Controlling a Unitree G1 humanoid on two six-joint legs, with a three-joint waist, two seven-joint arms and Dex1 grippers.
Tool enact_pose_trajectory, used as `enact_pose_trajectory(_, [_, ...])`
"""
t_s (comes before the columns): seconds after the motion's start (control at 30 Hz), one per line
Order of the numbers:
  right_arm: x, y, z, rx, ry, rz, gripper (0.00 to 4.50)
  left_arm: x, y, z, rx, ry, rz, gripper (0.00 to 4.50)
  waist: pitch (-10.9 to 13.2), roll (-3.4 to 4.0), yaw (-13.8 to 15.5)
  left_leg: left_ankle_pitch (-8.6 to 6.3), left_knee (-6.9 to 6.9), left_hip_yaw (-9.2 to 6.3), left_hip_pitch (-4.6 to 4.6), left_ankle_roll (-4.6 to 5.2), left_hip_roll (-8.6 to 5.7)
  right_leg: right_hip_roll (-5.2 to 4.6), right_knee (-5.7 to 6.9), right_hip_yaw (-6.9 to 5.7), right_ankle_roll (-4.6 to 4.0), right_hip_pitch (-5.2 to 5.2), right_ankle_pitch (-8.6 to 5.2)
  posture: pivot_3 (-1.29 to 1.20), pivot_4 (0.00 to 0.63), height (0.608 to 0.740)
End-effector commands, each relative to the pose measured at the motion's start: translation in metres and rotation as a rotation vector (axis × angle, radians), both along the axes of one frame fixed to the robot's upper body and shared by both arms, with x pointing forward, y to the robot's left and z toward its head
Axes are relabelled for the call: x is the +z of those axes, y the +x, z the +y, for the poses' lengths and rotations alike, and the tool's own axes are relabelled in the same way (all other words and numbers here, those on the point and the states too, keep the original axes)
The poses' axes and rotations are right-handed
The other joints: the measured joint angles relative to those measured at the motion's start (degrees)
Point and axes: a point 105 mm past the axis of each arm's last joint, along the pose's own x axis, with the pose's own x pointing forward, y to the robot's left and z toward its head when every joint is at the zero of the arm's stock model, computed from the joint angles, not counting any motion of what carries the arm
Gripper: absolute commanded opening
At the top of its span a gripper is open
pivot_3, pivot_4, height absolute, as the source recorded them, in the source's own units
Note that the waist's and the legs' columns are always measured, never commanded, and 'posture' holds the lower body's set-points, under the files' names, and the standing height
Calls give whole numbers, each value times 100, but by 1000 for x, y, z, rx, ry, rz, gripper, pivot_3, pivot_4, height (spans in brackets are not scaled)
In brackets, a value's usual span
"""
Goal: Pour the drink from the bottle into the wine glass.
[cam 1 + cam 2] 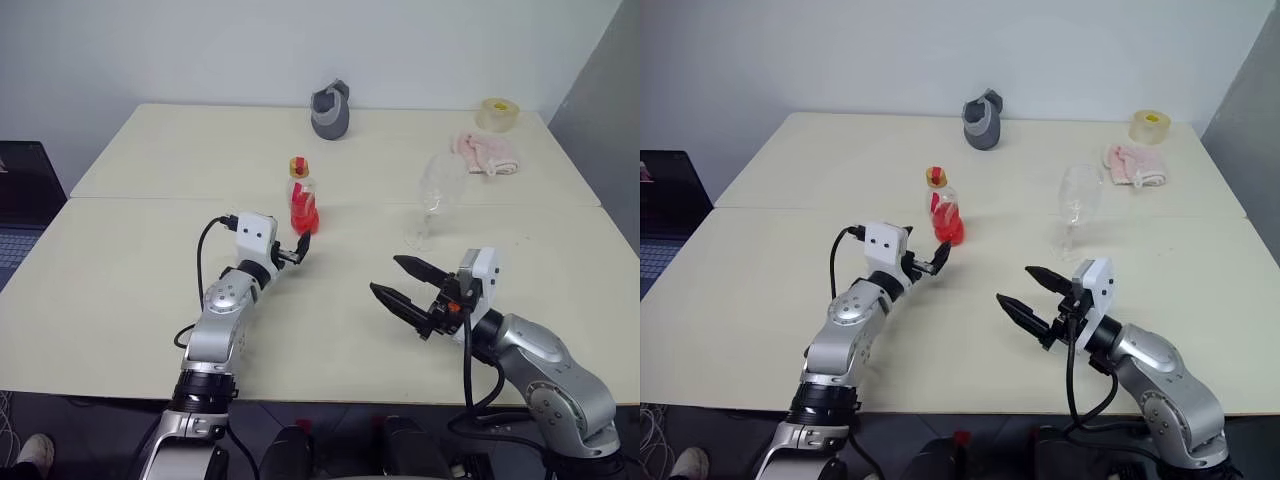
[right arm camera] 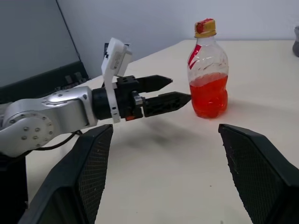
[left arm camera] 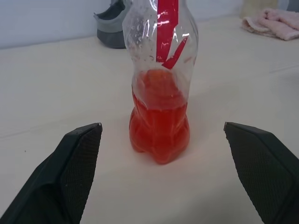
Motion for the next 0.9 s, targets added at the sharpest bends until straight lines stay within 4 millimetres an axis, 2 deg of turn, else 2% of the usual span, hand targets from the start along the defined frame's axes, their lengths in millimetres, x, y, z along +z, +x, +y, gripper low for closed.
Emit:
enact_pose_trajectory(0.03, [15,-5,3,39,13,-52,3877,16,8,-2,-1,0,-78,4481,0,0,1,0,0,0,0,0,-1,0,0,0,0,0,0,0,150,740])
enact_pose_trajectory(0.47, [21,-3,1,20,12,-70,3877,17,36,-10,-4,-19,-121,4481,0,-2,0,0,2,2,-3,0,-2,0,1,-3,0,-1,0,0,150,740])
enact_pose_trajectory(0.9, [24,-1,-2,-4,-4,-76,3877,18,62,-28,-25,-71,-137,4481,0,-3,-7,1,5,6,-5,0,-5,0,2,-5,1,-2,0,0,150,740])
